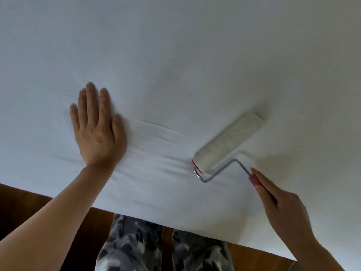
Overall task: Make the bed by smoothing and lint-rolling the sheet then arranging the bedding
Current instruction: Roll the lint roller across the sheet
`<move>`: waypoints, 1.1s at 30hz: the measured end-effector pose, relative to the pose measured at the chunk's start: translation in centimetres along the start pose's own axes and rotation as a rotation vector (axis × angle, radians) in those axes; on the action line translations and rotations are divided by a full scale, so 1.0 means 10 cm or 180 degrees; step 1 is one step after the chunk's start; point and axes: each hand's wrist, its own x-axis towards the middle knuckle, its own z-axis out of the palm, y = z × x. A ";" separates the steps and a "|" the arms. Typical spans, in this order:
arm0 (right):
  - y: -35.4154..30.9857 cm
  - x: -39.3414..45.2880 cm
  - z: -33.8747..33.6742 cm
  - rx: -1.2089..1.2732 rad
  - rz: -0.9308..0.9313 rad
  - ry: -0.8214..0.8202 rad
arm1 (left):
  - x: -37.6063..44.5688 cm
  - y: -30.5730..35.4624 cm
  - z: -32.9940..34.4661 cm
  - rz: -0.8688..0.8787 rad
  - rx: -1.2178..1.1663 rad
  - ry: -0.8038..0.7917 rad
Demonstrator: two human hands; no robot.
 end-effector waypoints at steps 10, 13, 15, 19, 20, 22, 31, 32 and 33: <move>0.18 -0.15 -0.02 -0.0152 0.0148 -0.0046 | 0.01 0.01 0.00 -0.0005 -0.0014 -0.0010; -0.16 0.17 0.08 0.0021 -0.0050 0.0024 | 0.02 0.01 -0.02 -0.0035 -0.0074 -0.0031; -0.48 0.46 0.18 0.0119 -0.0204 0.0199 | 0.02 0.00 -0.04 -0.0007 -0.0127 -0.0065; -1.23 0.99 0.30 0.0350 -0.0464 0.0494 | 0.00 -0.17 -0.09 0.0157 -0.0053 -0.0170; -1.41 1.08 0.30 0.0384 -0.0541 0.0562 | -0.01 -0.25 -0.11 0.0129 -0.0003 -0.0180; -1.74 1.19 0.29 0.0459 -0.0716 0.0665 | -0.04 -0.40 -0.14 -0.0020 0.0082 -0.0194; -2.49 1.15 0.54 0.0027 -0.1196 -0.0006 | -0.10 -0.79 -0.19 -0.0653 0.0030 0.0047; -2.47 1.12 0.59 -0.0031 -0.1194 -0.0055 | -0.10 -0.79 -0.18 -0.0722 0.0006 0.0090; -2.43 1.11 0.62 -0.0056 -0.1193 -0.0058 | -0.10 -0.79 -0.17 -0.0760 -0.0005 0.0108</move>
